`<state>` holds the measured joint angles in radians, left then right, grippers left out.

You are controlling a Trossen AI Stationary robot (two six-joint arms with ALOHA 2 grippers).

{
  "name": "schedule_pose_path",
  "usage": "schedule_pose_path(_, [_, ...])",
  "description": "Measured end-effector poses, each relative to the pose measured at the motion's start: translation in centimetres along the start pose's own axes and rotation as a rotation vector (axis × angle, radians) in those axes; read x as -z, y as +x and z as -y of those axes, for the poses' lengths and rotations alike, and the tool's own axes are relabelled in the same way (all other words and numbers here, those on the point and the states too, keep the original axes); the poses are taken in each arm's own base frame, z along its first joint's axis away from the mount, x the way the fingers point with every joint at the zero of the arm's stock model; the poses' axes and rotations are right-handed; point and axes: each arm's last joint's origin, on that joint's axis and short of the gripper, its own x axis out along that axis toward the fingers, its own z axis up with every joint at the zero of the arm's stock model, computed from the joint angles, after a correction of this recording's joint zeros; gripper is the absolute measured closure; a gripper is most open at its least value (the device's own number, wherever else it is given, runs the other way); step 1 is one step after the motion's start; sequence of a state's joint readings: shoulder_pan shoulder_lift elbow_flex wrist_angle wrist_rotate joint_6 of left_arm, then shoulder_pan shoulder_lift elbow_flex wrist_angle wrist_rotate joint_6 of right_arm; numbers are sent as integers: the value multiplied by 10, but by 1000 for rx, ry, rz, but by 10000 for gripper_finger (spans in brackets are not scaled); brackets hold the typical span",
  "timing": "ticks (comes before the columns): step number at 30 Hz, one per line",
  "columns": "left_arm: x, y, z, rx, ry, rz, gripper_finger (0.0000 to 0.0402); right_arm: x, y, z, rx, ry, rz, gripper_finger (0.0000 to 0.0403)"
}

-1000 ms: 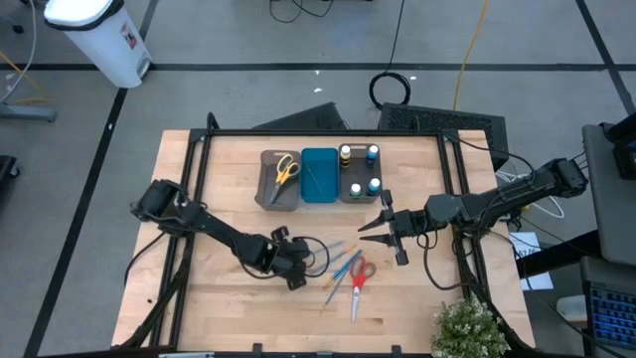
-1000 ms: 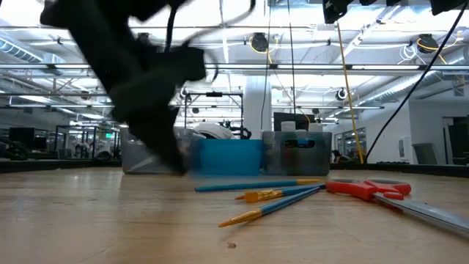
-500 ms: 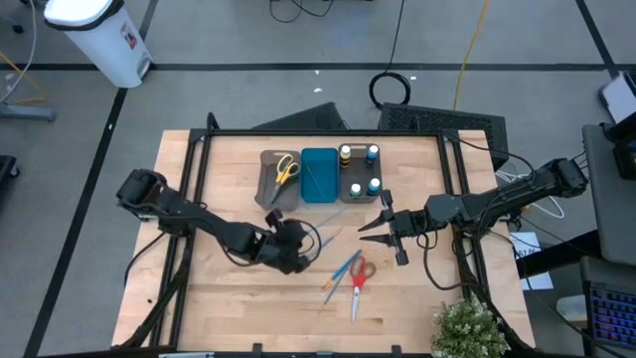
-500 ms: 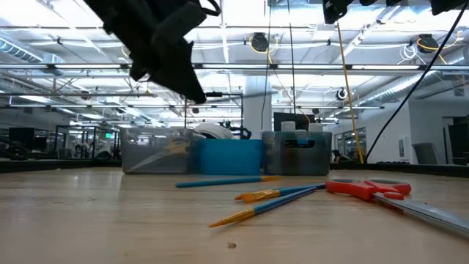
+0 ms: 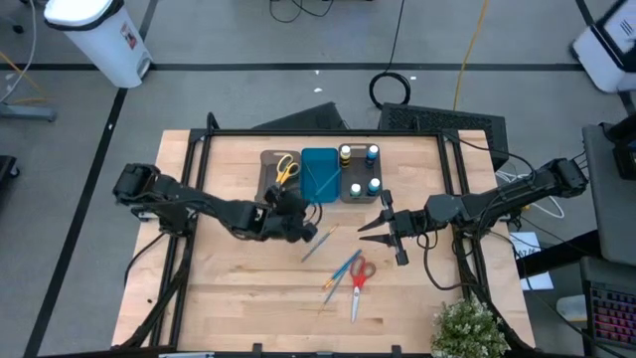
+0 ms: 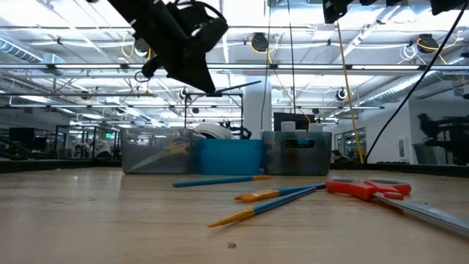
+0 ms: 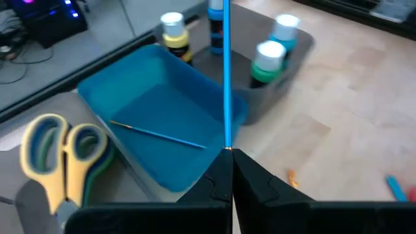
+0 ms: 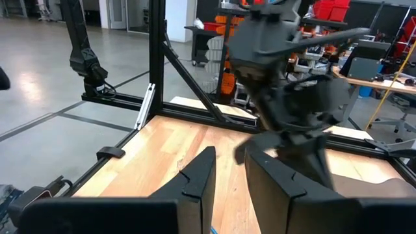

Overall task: Pick & Place Paint Supplies
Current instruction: Put the blue paint brush into the blue bin

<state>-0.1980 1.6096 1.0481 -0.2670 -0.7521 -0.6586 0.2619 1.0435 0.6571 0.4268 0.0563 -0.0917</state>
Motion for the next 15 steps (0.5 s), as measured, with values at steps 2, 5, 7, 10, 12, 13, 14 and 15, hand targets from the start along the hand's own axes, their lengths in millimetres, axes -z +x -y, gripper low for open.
schedule_pose_path(2, [-4, 7, -6, -24, -15, -1, 401, 0, 0, 0, 0, 0, 1, 330])
schedule_pose_path(5, [-10, 16, -15, -44, -31, -7, 401, 0, 0, 0, 0, -1, 0, 330])
schedule_pose_path(7, [-13, 21, -20, -58, -38, -10, 401, 0, 0, 0, 0, -1, 0, 330])
schedule_pose_path(10, [-16, 26, -26, -81, -64, -8, 401, 0, 0, 0, 0, -2, 0, 330])
schedule_pose_path(12, [-18, 29, -30, -93, -81, -9, 401, 0, 0, 0, 0, -2, 0, 330])
schedule_pose_path(13, [-19, 30, -31, -97, -88, -7, 401, 0, 0, 0, 0, -2, 0, 330])
schedule_pose_path(14, [-20, 31, -32, -99, -95, -3, 401, 0, 0, 0, 0, -2, 0, 330])
schedule_pose_path(15, [-21, 32, -33, -100, -102, 1, 401, 0, 0, 0, 0, -2, 0, 330])
